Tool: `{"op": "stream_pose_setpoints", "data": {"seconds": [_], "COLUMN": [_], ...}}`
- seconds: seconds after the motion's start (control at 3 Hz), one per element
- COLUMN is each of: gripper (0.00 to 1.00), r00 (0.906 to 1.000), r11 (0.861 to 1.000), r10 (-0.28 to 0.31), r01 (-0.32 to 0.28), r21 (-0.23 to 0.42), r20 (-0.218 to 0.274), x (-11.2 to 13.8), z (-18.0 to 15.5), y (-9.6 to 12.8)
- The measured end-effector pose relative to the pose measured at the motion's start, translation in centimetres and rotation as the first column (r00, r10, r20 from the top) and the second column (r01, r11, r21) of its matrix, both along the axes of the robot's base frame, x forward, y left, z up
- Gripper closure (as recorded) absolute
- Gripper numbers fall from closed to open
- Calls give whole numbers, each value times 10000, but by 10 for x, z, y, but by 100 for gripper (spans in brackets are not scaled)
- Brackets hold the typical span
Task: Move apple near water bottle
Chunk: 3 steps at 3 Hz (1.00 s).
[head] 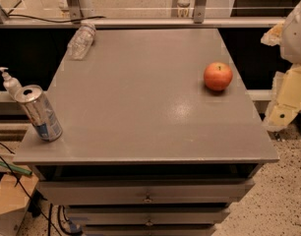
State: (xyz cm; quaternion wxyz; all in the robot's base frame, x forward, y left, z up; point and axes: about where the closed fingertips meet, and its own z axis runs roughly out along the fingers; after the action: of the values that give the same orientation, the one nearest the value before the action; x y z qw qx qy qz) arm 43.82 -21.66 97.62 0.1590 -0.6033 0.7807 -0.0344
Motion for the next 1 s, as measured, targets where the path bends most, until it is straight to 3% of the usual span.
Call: {"op": "stream_pose_setpoints", "data": {"seconds": [0.33,0.67,1.0], "gripper": [0,0,0], "r00": [10000,9986,9956], "r11": [10000,9994,9908], "r10": [2,117,-337], "r01": [-2,-134,218], "r21": [21,323,1333], "r20": [50,521,879], "x": [0,12,40], "z": [1,-1,-5], "y": [0,6,5]}}
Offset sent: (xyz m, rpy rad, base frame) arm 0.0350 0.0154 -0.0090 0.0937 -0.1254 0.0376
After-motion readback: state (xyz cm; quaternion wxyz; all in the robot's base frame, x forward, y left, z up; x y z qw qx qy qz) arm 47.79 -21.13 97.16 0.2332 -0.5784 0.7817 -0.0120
